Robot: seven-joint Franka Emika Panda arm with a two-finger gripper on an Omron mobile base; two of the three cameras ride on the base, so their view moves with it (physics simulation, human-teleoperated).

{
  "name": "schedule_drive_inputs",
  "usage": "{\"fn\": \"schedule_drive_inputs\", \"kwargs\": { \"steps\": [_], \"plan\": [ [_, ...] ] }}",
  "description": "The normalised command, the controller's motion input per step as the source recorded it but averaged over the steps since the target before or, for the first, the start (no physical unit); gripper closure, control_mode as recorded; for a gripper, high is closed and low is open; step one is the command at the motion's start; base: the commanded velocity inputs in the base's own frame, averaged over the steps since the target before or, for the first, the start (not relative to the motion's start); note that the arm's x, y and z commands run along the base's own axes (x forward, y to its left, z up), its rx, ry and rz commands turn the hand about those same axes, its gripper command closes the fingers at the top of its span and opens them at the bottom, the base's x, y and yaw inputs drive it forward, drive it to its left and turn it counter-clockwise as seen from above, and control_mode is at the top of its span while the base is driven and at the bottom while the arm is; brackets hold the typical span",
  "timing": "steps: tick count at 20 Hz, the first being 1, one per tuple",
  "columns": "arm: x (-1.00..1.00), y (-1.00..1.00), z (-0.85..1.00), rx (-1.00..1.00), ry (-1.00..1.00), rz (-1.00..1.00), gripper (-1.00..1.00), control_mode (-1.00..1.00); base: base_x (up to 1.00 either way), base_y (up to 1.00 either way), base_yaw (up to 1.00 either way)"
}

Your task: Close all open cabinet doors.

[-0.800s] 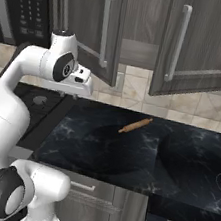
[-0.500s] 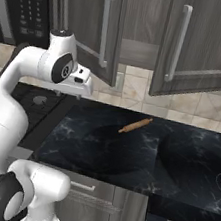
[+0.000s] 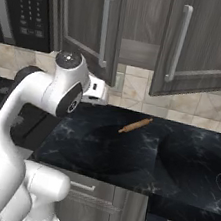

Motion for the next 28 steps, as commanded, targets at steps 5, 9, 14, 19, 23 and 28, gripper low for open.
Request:
{"fn": "schedule_drive_inputs", "kwargs": {
  "steps": [5,9,14,19,23,28],
  "plan": [
    [-0.21,-0.70,0.14,0.02,-0.44,0.01,-1.00,-1.00,0.00,0.00,0.00],
    [-0.13,-0.61,0.22,0.00,-0.44,0.00,-1.00,-1.00,0.00,0.00,0.00],
    [-0.02,-0.58,0.40,0.01,-0.37,0.00,-1.00,-1.00,0.00,0.00,0.00],
    [0.00,-0.65,0.54,0.07,-0.24,0.00,-1.00,-1.00,0.00,0.00,0.00],
    [0.00,-0.64,0.60,0.07,-0.14,0.00,-1.00,-1.00,0.00,0.00,0.00],
    [0.00,-0.63,0.57,0.07,-0.07,0.00,-1.00,-1.00,0.00,0.00,0.00]
  ]
}}
